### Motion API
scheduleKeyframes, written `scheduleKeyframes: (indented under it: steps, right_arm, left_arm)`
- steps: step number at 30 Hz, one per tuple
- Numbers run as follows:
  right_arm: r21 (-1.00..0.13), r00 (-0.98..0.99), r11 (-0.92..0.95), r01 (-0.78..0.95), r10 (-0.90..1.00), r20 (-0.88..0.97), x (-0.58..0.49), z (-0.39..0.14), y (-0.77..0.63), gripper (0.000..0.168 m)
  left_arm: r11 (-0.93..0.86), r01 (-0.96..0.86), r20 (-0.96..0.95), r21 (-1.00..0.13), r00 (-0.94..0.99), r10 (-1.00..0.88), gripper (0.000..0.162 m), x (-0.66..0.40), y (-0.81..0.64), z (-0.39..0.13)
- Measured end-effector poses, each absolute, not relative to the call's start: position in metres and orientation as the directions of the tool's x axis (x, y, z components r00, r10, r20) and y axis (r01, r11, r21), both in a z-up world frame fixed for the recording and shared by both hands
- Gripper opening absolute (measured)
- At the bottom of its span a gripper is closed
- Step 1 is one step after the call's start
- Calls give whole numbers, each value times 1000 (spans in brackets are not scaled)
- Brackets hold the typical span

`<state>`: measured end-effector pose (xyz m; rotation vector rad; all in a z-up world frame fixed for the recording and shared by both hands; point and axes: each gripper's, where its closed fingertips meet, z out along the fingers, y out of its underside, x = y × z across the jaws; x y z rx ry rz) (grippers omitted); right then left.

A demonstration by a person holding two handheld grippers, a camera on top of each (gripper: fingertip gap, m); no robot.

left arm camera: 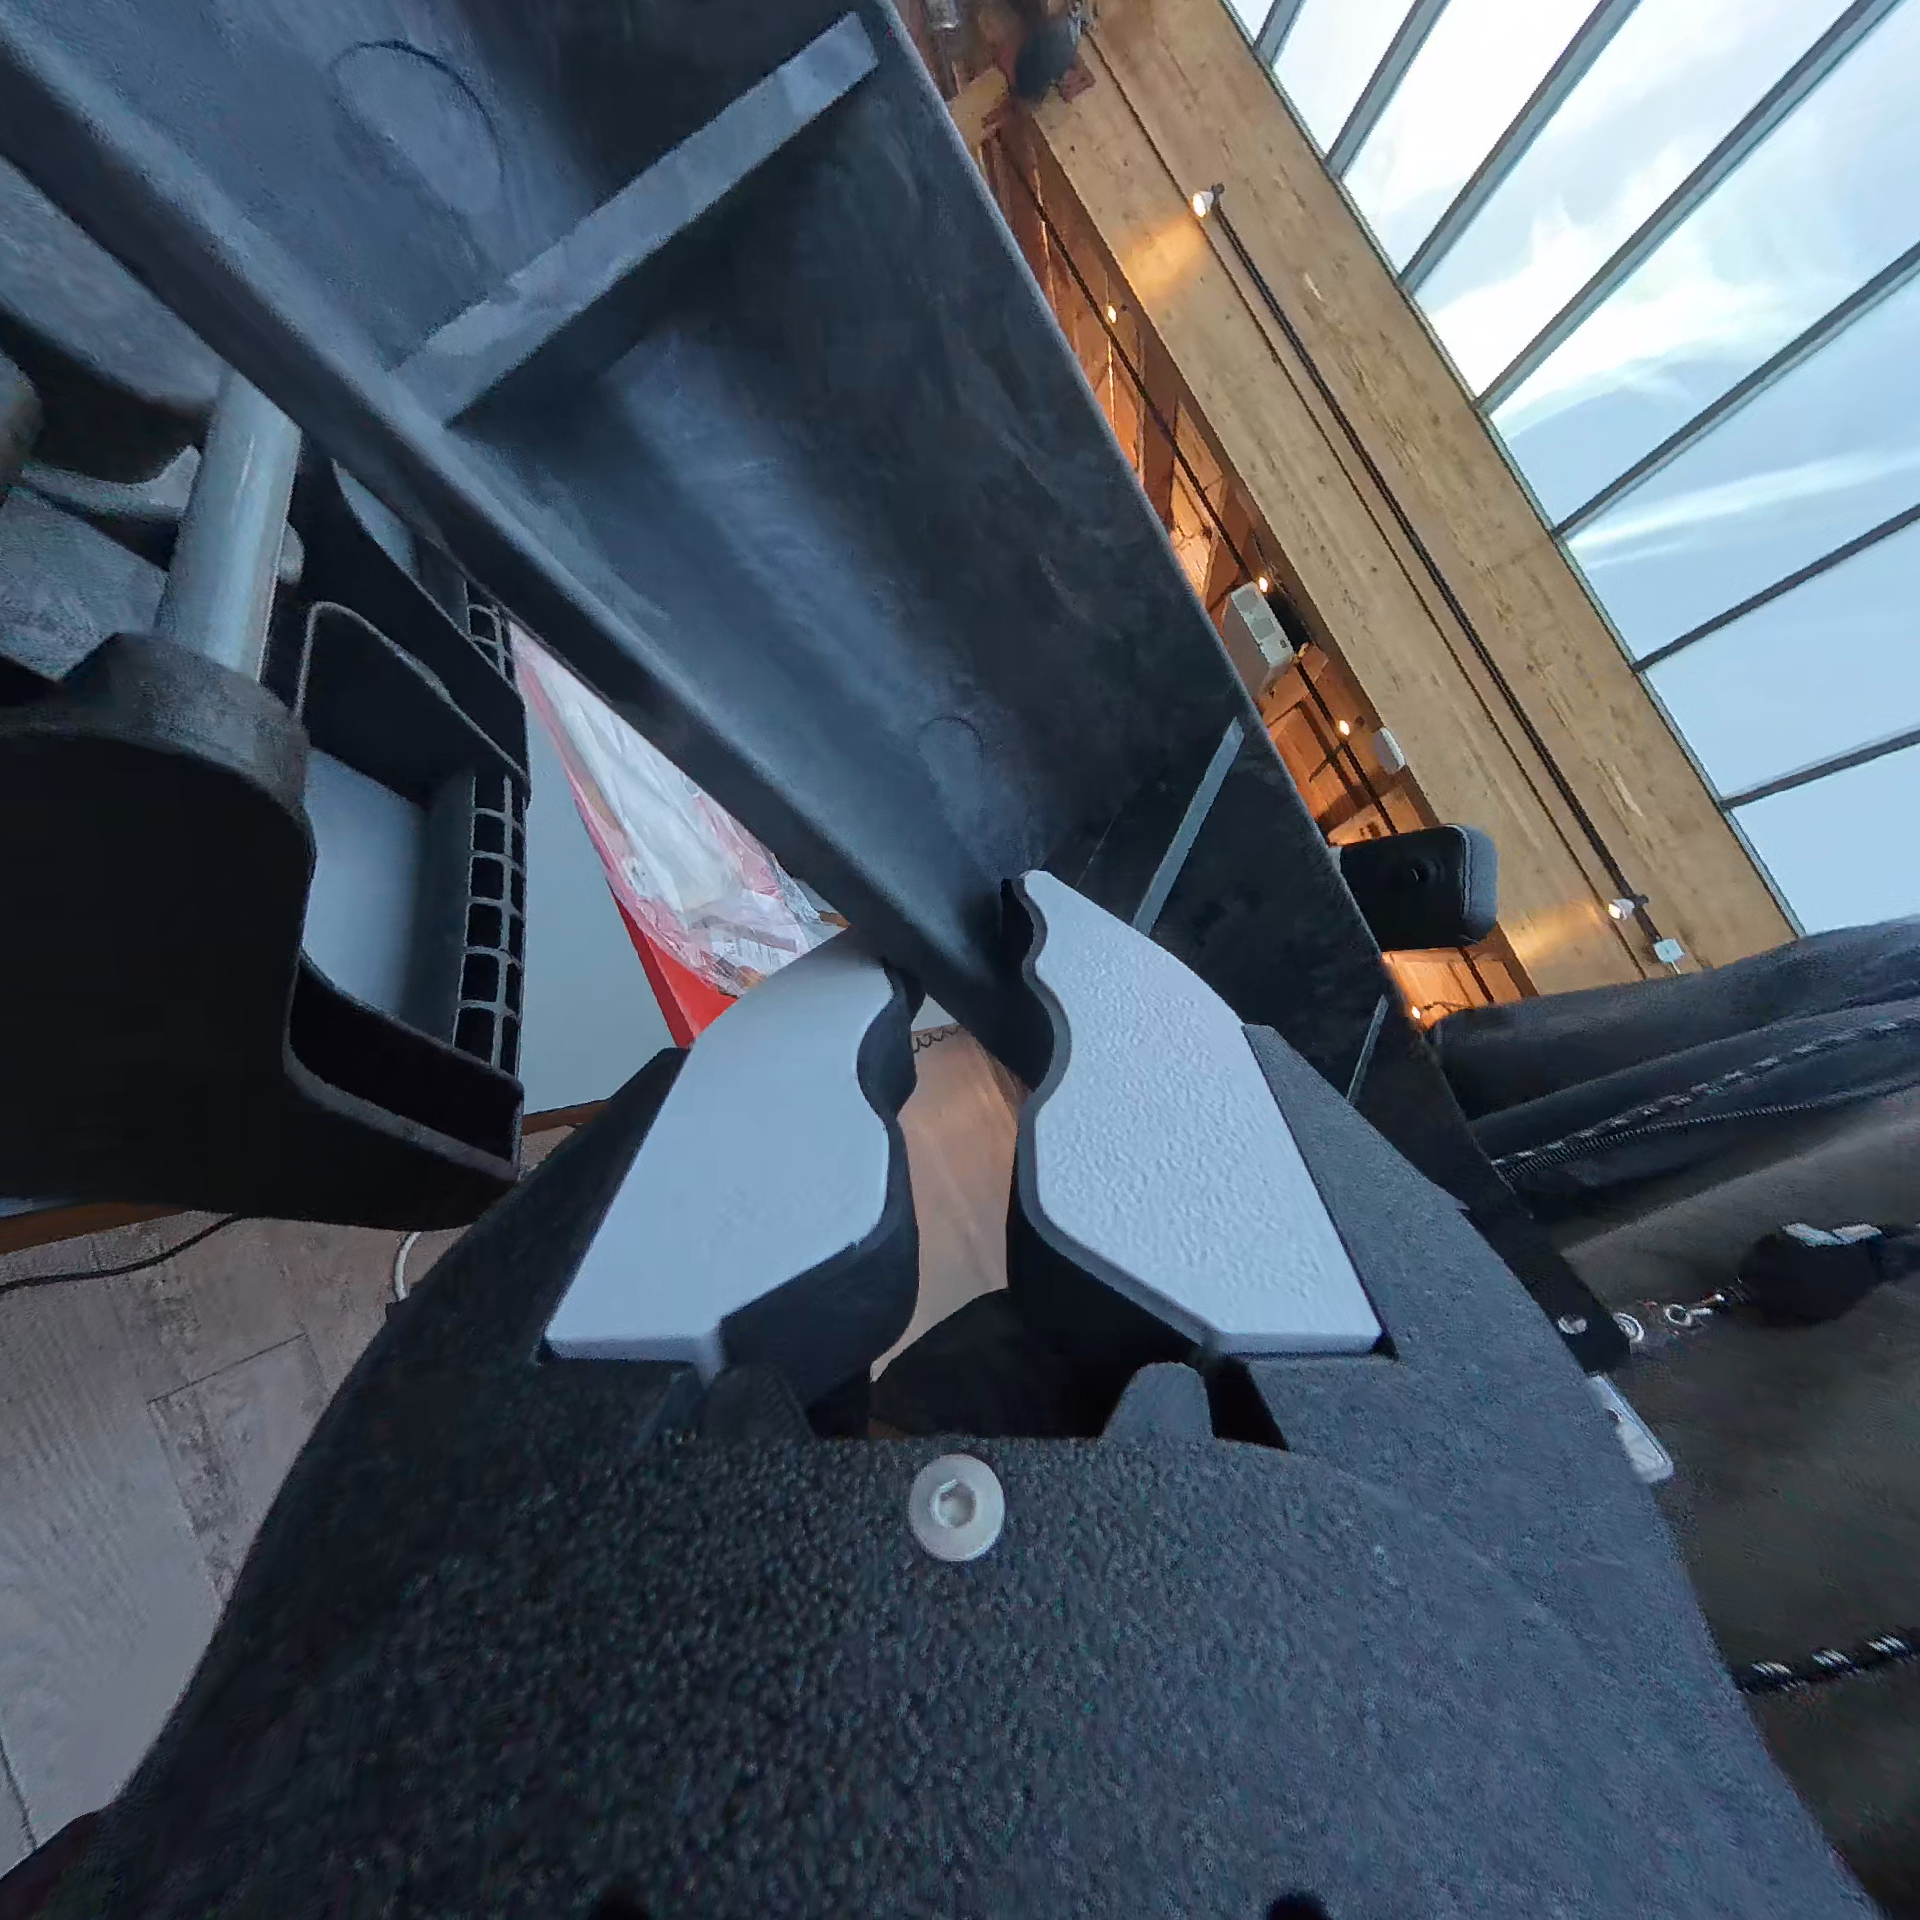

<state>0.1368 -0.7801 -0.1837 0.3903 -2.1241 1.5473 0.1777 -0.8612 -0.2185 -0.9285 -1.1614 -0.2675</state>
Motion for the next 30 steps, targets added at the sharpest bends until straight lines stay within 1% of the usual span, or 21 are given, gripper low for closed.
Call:
scheduleKeyframes:
  steps: [3, 5, 8, 10, 12, 15, 17, 21, 23, 26, 28, 30]
  right_arm:
    - [-623, -655, 252, -741, -64, 753, 143, -158, -820, 59]
    - [-480, -509, 204, -853, -119, 853, 148, -150, -846, 65]
    - [-263, -291, 151, -953, -214, 932, 157, -143, -875, 75]
    - [-150, -178, 118, -982, -287, 941, 168, -145, -887, 80]
    - [-76, -109, 104, -992, -356, 928, 181, -151, -896, 70]
    - [-54, -125, 163, -985, -463, 878, 193, -158, -913, 55]
    - [-42, -152, 214, -976, -528, 835, 200, -162, -924, 50]
    - [-9, -215, 309, -951, -642, 736, 208, -175, -940, 54]
    - [10, -227, 328, -945, -674, 703, 211, -178, -945, 55]
    - [14, -252, 360, -933, -681, 688, 211, -171, -953, 58]
    - [-2, -279, 391, -920, -652, 705, 207, -163, -959, 57]
    - [-45, -323, 436, -899, -589, 741, 198, -155, -963, 54]
  left_arm:
    - [568, 627, 841, -533, 465, 277, 18, 180, -867, -204]
    - [534, 630, 822, -564, 493, 286, 17, 181, -870, -200]
    - [485, 660, 817, -574, 501, 285, 16, 184, -877, -201]
    - [468, 680, 823, -564, 503, 262, 16, 188, -887, -201]
    - [445, 693, 821, -568, 518, 240, 16, 194, -897, -200]
    - [432, 722, 835, -540, 522, 173, 15, 201, -915, -199]
    - [431, 749, 852, -504, 512, 107, 14, 205, -926, -199]
    - [399, 796, 871, -456, 491, 18, 14, 212, -940, -207]
    - [398, 814, 881, -424, 473, -29, 14, 215, -944, -210]
    - [418, 817, 876, -397, 473, -93, 14, 219, -948, -209]
    - [443, 795, 854, -414, 507, -113, 14, 218, -952, -204]
    - [472, 766, 832, -437, 543, -112, 15, 214, -958, -197]
